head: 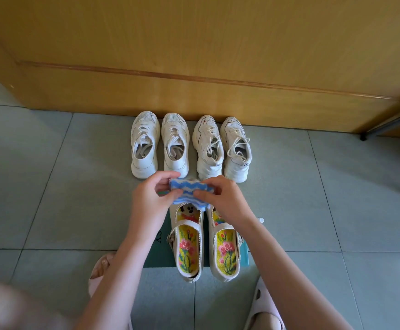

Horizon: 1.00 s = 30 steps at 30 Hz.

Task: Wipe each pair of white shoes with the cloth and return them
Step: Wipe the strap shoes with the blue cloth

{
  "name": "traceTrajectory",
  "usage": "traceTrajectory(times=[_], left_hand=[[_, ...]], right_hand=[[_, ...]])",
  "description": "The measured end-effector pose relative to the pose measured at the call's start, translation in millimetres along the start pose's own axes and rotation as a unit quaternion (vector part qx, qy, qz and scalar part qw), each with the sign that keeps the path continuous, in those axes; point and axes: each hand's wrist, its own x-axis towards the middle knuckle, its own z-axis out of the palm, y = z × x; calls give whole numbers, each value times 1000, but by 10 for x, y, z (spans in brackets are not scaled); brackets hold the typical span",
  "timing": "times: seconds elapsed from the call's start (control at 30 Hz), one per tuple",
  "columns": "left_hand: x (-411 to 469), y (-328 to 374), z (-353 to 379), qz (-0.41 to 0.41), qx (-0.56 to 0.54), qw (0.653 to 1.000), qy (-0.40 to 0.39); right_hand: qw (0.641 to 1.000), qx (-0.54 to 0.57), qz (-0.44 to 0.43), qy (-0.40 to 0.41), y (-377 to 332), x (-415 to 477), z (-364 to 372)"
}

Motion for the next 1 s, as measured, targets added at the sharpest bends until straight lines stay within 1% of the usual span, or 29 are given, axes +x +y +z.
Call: traceTrajectory(times=[0.07, 0.1, 0.17, 0.23, 0.27, 0.33, 0.37, 0.43, 0.5, 0.57, 0.67, 0.77, 0.83, 0.9, 0.93, 1.0], left_hand=[[9, -50, 13, 38, 84, 996, -9], [18, -69, 20, 43, 107, 993, -17], [29, -93, 39, 14, 102, 994, -39], [21, -76, 44, -53, 35, 995, -78], [8, -38, 44, -92, -24, 991, -99], [-21, 21, 70, -159, -149, 967, -129], [-26, 22, 91, -174, -175, 960, -135], [-37, 21, 132, -194, -189, 953, -132], [-46, 17, 156, -213, -219, 945, -114], [-36, -7, 158, -226, -242, 938, -99], [-17, -23, 160, -237, -249, 935, -86], [-4, -27, 194, -228, -232, 942, -81], [-23, -38, 209, -203, -211, 955, -54], [-31, -79, 216, -151, -161, 975, -25], [-39, -78, 221, -129, -144, 981, -23], [-65, -34, 261, -121, -148, 981, -42]], right_hand=[[1000, -10, 3, 22, 18, 11, -6], [1000, -12, 6, 24, 24, 13, -22], [999, 33, 21, 12, 13, 14, -73], [994, 106, 35, 8, -19, -6, -124], [990, 131, 40, 16, -19, -5, -137], [984, 165, 46, 39, -10, -2, -141], [981, 178, 52, 49, 16, 6, -137], [979, 186, 65, 58, 38, 9, -134], [979, 182, 73, 57, 61, -1, -142], [974, 204, 83, 55, 69, -13, -154], [967, 236, 88, 49, 59, -26, -171], [965, 239, 94, 47, 67, -28, -171], [959, 256, 107, 49, 80, -32, -177], [952, 276, 118, 53, 94, -33, -184], [951, 278, 122, 56, 92, -34, -184], [952, 277, 119, 53, 103, -30, -167]])
